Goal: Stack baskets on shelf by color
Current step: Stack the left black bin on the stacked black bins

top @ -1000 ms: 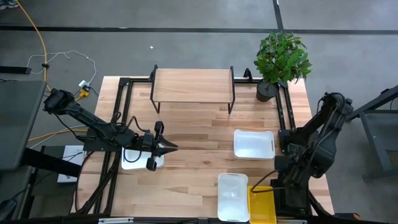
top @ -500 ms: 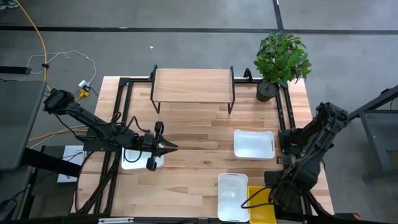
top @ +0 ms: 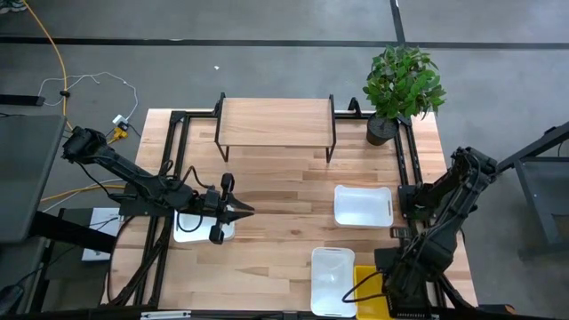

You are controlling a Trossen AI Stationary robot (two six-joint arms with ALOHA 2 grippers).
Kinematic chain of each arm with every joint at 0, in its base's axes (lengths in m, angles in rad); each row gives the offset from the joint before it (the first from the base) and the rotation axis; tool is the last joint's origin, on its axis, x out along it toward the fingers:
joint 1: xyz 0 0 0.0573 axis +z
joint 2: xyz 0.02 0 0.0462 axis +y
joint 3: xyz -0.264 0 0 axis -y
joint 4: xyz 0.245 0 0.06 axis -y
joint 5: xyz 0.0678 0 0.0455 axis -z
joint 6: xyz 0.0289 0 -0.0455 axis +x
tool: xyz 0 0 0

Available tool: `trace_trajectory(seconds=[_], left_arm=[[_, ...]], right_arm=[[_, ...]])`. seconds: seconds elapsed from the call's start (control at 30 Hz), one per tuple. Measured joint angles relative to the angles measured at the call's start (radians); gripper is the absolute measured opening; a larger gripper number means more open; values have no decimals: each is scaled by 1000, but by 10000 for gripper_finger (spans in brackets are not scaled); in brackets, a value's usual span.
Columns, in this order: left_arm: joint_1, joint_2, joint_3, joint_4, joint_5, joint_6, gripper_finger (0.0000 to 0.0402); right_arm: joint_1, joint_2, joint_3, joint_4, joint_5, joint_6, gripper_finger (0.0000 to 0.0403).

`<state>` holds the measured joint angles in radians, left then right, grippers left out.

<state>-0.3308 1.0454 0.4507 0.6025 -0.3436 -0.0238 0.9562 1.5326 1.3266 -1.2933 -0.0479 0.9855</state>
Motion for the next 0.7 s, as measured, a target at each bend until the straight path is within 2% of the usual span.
trace_trajectory(seconds=[0.13,0.47,0.7], left_arm=[[0,0,0,0,0,-1,42],[0,0,0,0,0,0,42],[0,0,0,-4,0,-2,42]], right_arm=[[0,0,0,3,2,20,0],[0,0,0,-7,17,187,5],[9,0,0,-10,-21,234,9]])
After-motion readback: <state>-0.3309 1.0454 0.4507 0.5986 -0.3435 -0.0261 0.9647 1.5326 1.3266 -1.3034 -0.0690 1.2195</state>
